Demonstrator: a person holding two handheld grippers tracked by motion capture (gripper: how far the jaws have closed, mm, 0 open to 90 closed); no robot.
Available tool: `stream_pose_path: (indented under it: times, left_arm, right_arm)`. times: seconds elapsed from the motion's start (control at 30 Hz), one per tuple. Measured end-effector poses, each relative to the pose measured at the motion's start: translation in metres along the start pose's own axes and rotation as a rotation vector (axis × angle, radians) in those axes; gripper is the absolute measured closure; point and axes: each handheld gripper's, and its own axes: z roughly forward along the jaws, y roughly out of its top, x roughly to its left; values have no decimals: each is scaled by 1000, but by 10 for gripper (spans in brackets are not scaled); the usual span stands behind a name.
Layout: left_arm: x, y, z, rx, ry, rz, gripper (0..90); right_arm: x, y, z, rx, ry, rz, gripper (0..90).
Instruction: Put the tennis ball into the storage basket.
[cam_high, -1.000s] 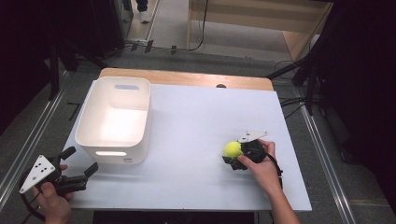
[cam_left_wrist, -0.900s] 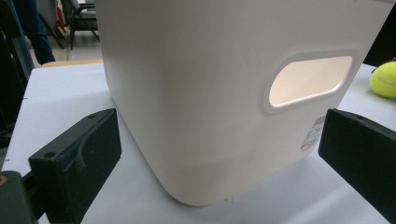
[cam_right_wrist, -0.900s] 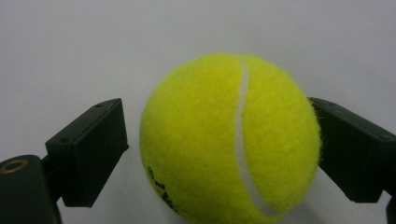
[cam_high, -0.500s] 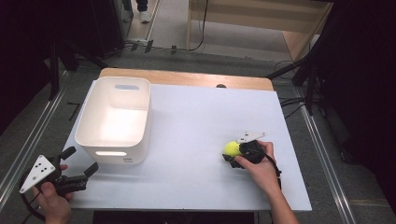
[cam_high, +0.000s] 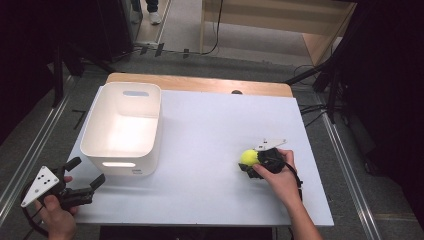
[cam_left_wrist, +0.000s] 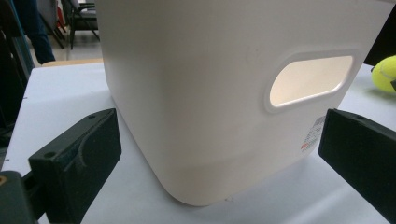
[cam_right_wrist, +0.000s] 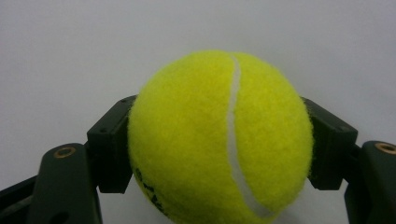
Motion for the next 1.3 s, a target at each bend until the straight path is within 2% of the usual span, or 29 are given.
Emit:
stream_pose_path:
  times: [0.33, 0.4, 0.53, 1.3]
  left_arm:
    - [0, 0, 0, 1, -1, 1, 0]
    - [0, 0, 0, 1, -1, 1, 0]
    - [0, 0, 0, 0, -1, 1, 0]
    - [0, 0, 0, 2, -2, 1, 0]
  right_arm:
    - [-2, 11, -6, -22, 24, -12, 233]
    - [-1, 13, -7, -23, 24, -1, 233]
    - [-2, 18, -8, -33, 29, -18, 233]
    - [-1, 40, -14, -48, 65, -30, 234]
